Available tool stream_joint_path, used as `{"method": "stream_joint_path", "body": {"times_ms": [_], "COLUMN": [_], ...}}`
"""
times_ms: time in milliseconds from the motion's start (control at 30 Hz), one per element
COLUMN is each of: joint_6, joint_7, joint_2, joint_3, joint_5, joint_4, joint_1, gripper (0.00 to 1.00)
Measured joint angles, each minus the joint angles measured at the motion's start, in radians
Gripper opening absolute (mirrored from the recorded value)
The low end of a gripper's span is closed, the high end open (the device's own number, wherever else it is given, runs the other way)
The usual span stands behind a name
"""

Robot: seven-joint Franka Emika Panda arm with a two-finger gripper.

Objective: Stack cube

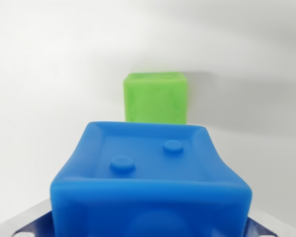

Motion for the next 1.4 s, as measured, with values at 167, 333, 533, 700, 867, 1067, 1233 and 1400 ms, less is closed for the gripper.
{"method": "stream_joint_path", "body": {"times_ms": [167, 333, 533, 700, 867, 1067, 1233, 1400], "joint_6": [-0.011, 0.010, 0.047, 0.074, 0.095, 0.118, 0.134, 0.146], "joint_7": [-0.030, -0.031, -0.031, -0.031, -0.031, -0.031, -0.031, -0.031], "joint_2": [0.017, 0.043, 0.080, 0.105, 0.127, 0.151, 0.170, 0.183], "joint_3": [0.000, -0.001, -0.001, -0.002, -0.003, -0.005, -0.006, -0.007], "joint_5": [-0.001, -0.002, -0.004, -0.005, -0.006, -0.007, -0.008, -0.008], "joint_4": [0.027, 0.026, 0.024, 0.024, 0.024, 0.024, 0.026, 0.028], "joint_1": [-0.004, -0.004, -0.004, -0.003, -0.003, -0.002, -0.001, 0.000], "gripper": [0.00, 0.00, 0.00, 0.00, 0.00, 0.00, 0.00, 0.00]}}
